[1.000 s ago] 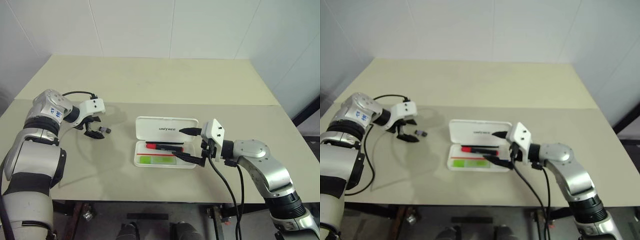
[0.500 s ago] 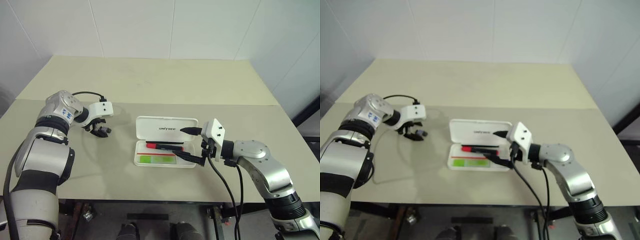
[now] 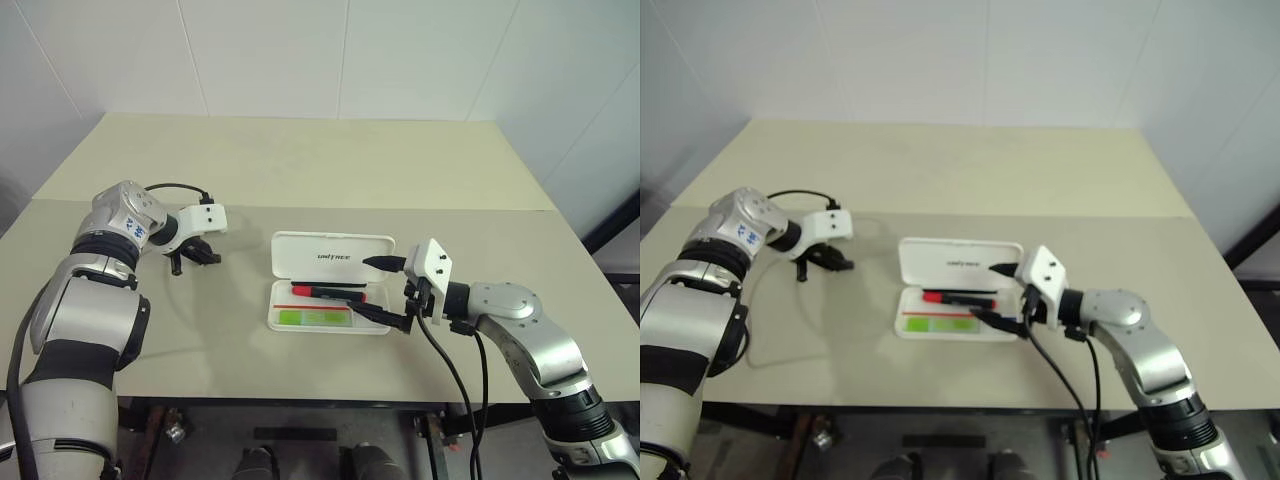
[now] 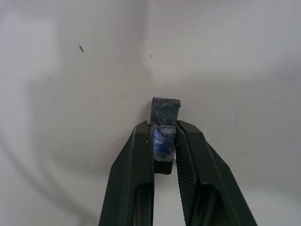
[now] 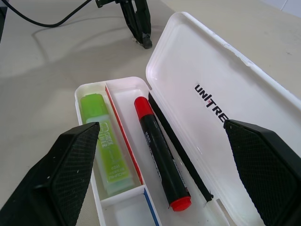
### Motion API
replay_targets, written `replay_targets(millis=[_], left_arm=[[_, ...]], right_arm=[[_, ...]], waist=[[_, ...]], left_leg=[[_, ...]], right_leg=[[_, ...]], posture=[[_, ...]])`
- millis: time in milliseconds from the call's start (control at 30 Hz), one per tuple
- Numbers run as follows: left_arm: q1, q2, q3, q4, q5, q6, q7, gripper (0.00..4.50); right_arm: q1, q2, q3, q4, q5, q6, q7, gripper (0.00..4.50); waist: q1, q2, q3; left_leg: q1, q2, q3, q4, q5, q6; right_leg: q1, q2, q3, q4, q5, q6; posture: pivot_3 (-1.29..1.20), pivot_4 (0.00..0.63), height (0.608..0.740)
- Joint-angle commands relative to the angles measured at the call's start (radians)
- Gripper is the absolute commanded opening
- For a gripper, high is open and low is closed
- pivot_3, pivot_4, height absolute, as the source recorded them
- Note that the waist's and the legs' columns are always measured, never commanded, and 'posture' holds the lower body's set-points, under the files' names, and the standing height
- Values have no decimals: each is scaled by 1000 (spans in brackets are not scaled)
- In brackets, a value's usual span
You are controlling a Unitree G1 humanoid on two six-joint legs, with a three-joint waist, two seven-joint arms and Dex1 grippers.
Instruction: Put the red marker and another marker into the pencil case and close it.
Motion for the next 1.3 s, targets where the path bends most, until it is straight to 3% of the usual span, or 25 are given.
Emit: replay_targets(millis=[33,567,700,1000,1300], left_arm=[[-41,6,73,-15,-70,-36,-3,354],[-26,26,267,-203,-311,-2,-198,354],[47,10,312,-468,-430,154,-276,354],[297,-34,328,-1185,-678,687,-223,354],[317,-111,177,-1400,-740,919,-118,354]], right_arm=[[6,-27,-49,-44,10,-20,4,4500],[124,-119,-185,-57,132,-79,156,4500],[153,-141,-264,-15,213,-109,248,4500],[179,-160,-307,53,221,-170,311,4500],[161,-148,-286,88,185,-193,272,4500]], waist=[[1,0,0],[0,0,0],[-1,0,0],[-3,0,0],[-7,0,0]], left_leg=[[0,0,0,0,0,0],[0,0,-1,2,0,0],[0,0,-1,2,0,0],[3,0,-2,5,1,0],[17,-1,-1,4,2,1]], right_leg=[[0,0,0,0,0,0],[1,0,0,2,0,1],[2,0,0,2,0,1],[4,0,0,6,0,1],[16,0,3,5,0,2]], posture=[[0,150,740],[0,150,740],[0,150,740],[0,150,740],[0,150,740]])
